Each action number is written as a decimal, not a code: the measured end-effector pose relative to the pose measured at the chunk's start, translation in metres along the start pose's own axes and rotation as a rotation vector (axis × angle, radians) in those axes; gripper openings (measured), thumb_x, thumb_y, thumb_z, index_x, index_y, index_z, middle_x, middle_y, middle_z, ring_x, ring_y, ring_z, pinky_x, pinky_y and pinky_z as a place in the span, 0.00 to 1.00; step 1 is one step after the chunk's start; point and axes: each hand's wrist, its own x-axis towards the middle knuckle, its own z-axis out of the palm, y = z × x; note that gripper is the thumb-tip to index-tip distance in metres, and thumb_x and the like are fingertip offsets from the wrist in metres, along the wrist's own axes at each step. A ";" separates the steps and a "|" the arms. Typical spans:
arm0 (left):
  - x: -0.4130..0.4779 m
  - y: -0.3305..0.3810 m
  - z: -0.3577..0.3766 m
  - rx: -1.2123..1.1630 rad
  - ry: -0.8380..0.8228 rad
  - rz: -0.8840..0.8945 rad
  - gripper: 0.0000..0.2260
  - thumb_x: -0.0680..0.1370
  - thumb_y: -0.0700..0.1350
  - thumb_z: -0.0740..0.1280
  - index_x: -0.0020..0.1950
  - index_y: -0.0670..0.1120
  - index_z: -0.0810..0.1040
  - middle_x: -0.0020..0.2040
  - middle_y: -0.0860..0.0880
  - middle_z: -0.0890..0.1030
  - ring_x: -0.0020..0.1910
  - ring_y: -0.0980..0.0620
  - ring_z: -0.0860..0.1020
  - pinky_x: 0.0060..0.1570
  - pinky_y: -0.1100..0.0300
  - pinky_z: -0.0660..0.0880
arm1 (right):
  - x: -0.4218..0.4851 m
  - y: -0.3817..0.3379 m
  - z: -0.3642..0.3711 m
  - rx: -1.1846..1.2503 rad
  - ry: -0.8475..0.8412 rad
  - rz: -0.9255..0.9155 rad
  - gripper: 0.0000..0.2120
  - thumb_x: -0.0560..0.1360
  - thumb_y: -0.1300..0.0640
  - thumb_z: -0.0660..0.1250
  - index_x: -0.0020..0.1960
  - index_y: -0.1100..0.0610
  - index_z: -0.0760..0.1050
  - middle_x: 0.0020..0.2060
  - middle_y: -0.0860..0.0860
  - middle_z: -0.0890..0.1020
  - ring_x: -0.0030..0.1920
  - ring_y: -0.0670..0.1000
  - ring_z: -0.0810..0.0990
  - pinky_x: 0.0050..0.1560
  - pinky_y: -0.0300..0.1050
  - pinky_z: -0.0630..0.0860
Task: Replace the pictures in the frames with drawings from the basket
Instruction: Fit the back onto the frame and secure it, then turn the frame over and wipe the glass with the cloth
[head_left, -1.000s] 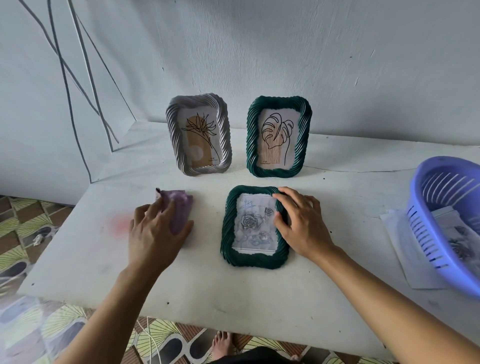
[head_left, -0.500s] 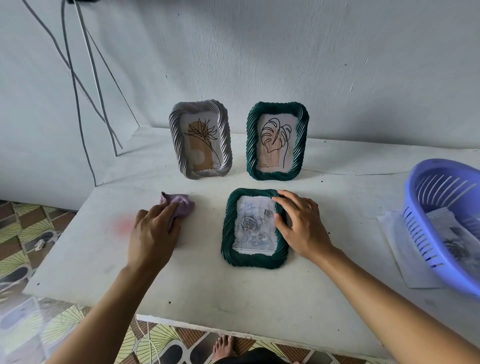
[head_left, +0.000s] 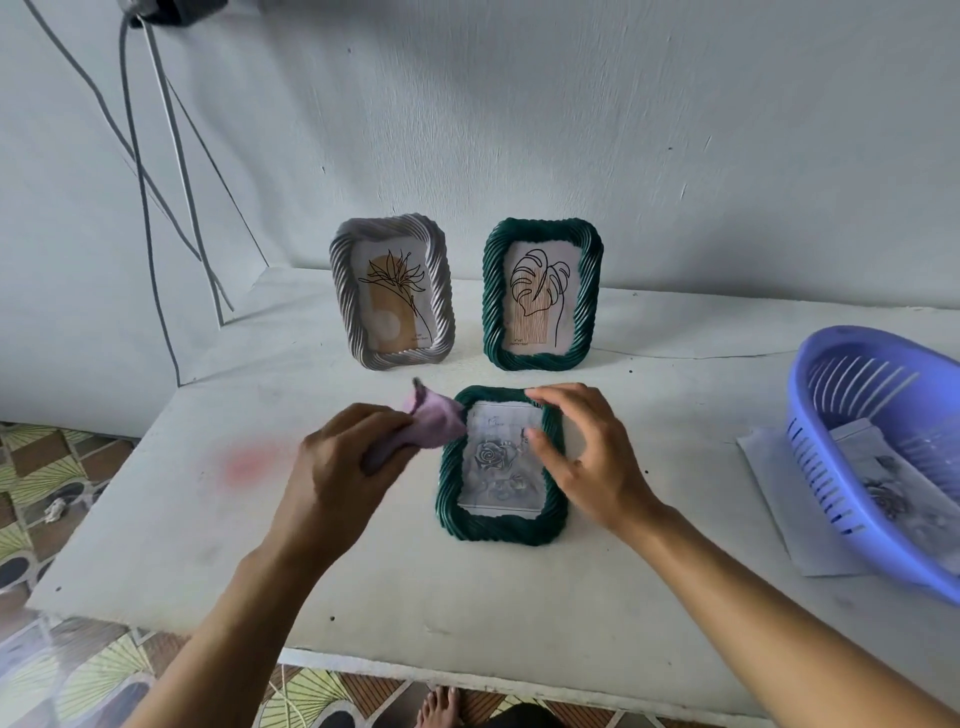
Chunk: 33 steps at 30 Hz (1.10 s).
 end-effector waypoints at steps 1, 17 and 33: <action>0.003 0.005 0.001 0.005 -0.038 0.065 0.10 0.73 0.41 0.78 0.53 0.44 0.84 0.48 0.51 0.81 0.41 0.56 0.78 0.43 0.65 0.74 | 0.003 -0.009 -0.005 0.008 -0.055 -0.051 0.20 0.75 0.54 0.71 0.66 0.57 0.76 0.60 0.48 0.77 0.64 0.48 0.73 0.67 0.46 0.70; 0.013 0.021 0.030 -0.032 -0.211 0.214 0.09 0.75 0.45 0.76 0.54 0.47 0.83 0.48 0.51 0.80 0.43 0.52 0.78 0.42 0.55 0.77 | -0.005 0.001 -0.021 -0.148 -0.179 -0.181 0.12 0.71 0.68 0.72 0.53 0.61 0.78 0.52 0.52 0.80 0.55 0.53 0.78 0.56 0.52 0.76; -0.019 -0.035 0.050 0.204 -0.510 0.017 0.32 0.79 0.69 0.49 0.80 0.56 0.62 0.78 0.62 0.61 0.76 0.58 0.58 0.68 0.55 0.57 | -0.010 0.010 0.003 -0.342 -0.256 -0.107 0.10 0.67 0.53 0.67 0.43 0.57 0.70 0.60 0.55 0.79 0.64 0.55 0.73 0.65 0.47 0.72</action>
